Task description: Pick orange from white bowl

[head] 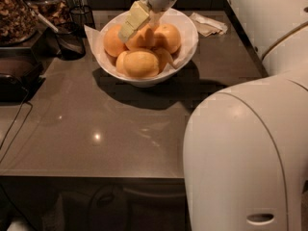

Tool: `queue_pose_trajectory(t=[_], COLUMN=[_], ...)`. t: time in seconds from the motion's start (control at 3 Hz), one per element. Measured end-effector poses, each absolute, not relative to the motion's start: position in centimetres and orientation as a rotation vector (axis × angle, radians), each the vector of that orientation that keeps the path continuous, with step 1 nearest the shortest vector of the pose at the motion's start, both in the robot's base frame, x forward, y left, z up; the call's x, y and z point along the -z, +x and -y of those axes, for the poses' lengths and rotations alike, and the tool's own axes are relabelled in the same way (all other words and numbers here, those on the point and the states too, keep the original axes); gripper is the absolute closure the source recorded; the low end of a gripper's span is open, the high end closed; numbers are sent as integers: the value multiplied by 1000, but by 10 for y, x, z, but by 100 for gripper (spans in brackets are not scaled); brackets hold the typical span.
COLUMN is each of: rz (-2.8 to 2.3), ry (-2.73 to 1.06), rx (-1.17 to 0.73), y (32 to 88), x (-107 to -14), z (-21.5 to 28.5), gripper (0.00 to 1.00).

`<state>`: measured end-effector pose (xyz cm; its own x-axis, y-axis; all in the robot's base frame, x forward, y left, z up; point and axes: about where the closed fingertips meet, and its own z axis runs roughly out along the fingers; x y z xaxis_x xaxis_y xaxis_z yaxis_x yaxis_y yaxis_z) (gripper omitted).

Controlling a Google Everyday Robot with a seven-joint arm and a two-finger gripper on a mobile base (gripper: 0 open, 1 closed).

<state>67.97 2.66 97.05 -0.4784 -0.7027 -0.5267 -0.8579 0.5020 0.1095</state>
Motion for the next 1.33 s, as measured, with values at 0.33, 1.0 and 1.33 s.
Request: queue_pose_trajectory(t=[0.33,1.0,1.33], rz=[-2358,-2430,-2431], ry=[-1277,-1262,-1262], rx=[-494,-457,-457], y=[683,693,694], x=[-964,-939,-938], z=[-23,-17,-17], gripper=[23,37,56])
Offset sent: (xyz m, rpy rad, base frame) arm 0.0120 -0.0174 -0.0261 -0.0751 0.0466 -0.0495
